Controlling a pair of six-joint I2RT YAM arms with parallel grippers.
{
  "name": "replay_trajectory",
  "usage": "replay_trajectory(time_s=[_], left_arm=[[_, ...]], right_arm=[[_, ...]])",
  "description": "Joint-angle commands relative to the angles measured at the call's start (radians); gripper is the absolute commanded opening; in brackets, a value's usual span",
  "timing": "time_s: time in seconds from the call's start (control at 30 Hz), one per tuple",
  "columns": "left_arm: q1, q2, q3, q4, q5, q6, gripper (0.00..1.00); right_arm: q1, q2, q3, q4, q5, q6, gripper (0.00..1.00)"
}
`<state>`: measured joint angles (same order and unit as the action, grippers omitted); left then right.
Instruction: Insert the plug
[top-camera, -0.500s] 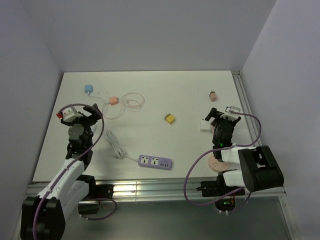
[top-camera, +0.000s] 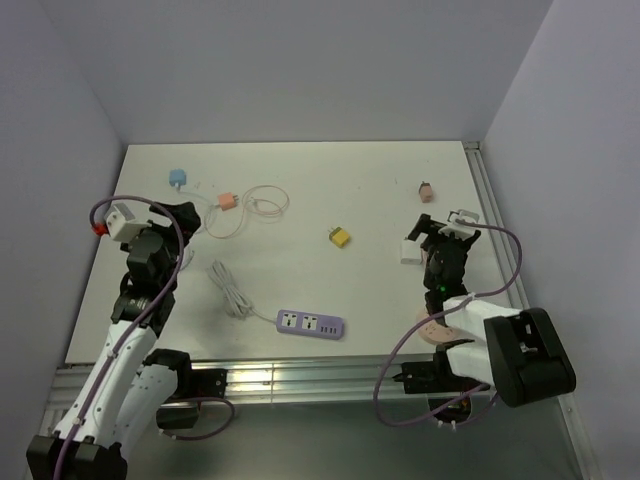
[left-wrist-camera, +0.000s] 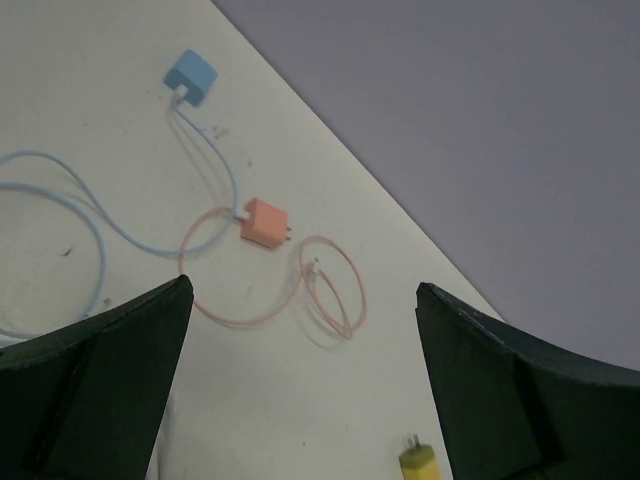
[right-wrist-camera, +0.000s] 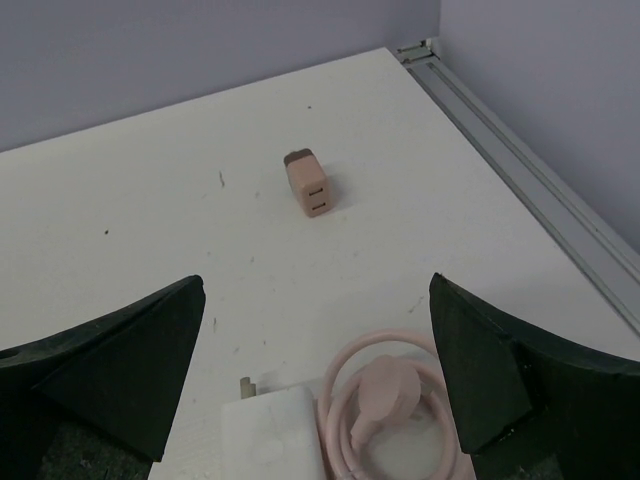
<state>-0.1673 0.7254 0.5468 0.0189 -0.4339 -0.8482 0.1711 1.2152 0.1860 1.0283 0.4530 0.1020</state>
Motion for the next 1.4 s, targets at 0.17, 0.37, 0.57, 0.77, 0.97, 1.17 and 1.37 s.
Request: replay_trajectory(time_s=[0.17, 0.37, 0.57, 0.77, 0.97, 1.17, 1.37], left_arm=[[-0.001, -0.147, -0.091, 0.021, 0.269, -0.108, 0.99], [-0.084, -0.118, 0.01, -0.12, 0.219, -0.043, 0.96], [-0.103, -0.069, 0.059, -0.21, 0.288, -0.089, 0.91], [-0.103, 0.052, 0.113, -0.274, 0.458, -0.081, 0.83], [-0.104, 0.143, 0.113, -0.195, 0.674, -0.043, 0.77], [-0.106, 0.184, 0.102, -0.148, 0.851, -0.011, 0.76], [-0.106, 0.144, 0.111, -0.175, 0.851, 0.011, 0.77]], right_arm=[[0.065, -0.239, 0.179, -0.509, 0.241, 0.182, 1.0], [0.051, -0.333, 0.422, -1.114, -0.059, 0.334, 1.0], [0.053, -0.413, 0.438, -1.192, -0.443, 0.375, 1.0], [0.167, -0.274, 0.535, -1.297, -0.496, 0.389, 1.0], [0.269, 0.028, 0.69, -1.268, -0.577, 0.323, 0.92], [0.35, 0.345, 0.941, -1.387, -0.498, 0.187, 0.91], [0.361, 0.544, 1.07, -1.426, -0.465, 0.117, 0.9]])
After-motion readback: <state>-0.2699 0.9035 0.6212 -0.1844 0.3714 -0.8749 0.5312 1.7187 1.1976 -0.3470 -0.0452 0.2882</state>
